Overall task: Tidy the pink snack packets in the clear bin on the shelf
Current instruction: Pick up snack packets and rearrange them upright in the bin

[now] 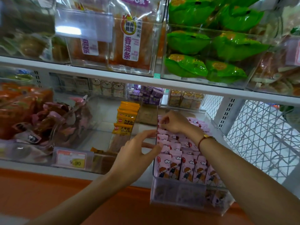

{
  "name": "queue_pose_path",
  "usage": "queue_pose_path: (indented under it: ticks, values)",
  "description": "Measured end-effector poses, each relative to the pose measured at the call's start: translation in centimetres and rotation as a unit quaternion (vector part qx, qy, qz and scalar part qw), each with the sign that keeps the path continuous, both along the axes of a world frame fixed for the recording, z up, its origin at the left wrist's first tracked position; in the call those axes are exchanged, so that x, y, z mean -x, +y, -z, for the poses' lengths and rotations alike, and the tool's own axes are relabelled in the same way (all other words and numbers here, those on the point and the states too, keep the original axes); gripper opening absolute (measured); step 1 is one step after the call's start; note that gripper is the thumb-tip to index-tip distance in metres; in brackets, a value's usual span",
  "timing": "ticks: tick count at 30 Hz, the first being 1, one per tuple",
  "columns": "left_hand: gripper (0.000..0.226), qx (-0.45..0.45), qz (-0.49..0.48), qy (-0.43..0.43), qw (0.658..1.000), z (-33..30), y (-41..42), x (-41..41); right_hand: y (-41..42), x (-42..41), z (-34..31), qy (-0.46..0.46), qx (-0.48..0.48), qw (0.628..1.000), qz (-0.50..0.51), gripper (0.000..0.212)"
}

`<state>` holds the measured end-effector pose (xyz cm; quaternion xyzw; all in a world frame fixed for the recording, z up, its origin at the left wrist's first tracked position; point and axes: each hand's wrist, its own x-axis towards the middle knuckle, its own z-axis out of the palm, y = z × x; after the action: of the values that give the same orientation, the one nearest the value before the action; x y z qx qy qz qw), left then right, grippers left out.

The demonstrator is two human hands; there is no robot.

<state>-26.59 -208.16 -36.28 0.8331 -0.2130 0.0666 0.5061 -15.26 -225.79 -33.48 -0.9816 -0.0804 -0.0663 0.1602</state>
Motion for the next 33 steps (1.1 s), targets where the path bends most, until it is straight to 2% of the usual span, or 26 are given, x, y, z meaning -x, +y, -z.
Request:
queue_pose_path:
  ticks: [3,6,8,10,12,14,17,20,28,33]
  values:
    - [0.042,0.01,-0.006,0.007,1.0,-0.1,0.3,-0.3,-0.2,0.8,-0.6,-0.038,-0.109,0.993,0.025,0.014]
    - [0.045,0.018,-0.03,0.01,0.999,-0.2,0.4,-0.5,-0.4,3.2,-2.0,-0.101,-0.262,0.958,0.06,0.015]
    - [0.032,0.026,-0.05,0.004,0.998,-0.5,0.6,-0.7,-0.3,5.7,-2.7,-0.161,-0.381,0.907,0.074,0.005]
    - [0.026,0.048,-0.063,-0.009,0.997,-1.0,0.8,-0.7,-0.2,8.6,-3.2,-0.192,-0.511,0.832,0.095,0.002]
    - [0.027,0.083,-0.053,-0.032,0.995,-1.7,0.9,-0.4,-0.3,11.2,-3.5,-0.177,-0.616,0.76,0.112,0.005]
    - [0.039,0.089,-0.024,-0.054,0.994,-2.3,0.7,0.2,-0.4,13.5,-3.3,-0.127,-0.673,0.721,0.107,0.017]
    - [0.056,0.016,0.004,-0.091,0.996,-2.4,0.0,1.0,-0.4,15.8,-2.4,-0.054,-0.7,0.707,0.082,0.014]
    - [0.05,-0.065,-0.02,-0.152,0.986,-2.2,-0.2,1.2,-0.2,16.6,-2.1,-0.025,-0.717,0.692,0.073,0.014]
    - [0.051,-0.047,-0.046,-0.178,0.982,-2.1,-0.3,1.3,-0.9,16.8,-2.3,-0.004,-0.739,0.673,0.028,0.021]
    - [0.054,-0.042,-0.034,-0.16,0.986,-1.9,-0.6,1.4,-1.0,16.9,-2.0,-0.005,-0.682,0.73,-0.027,0.021]
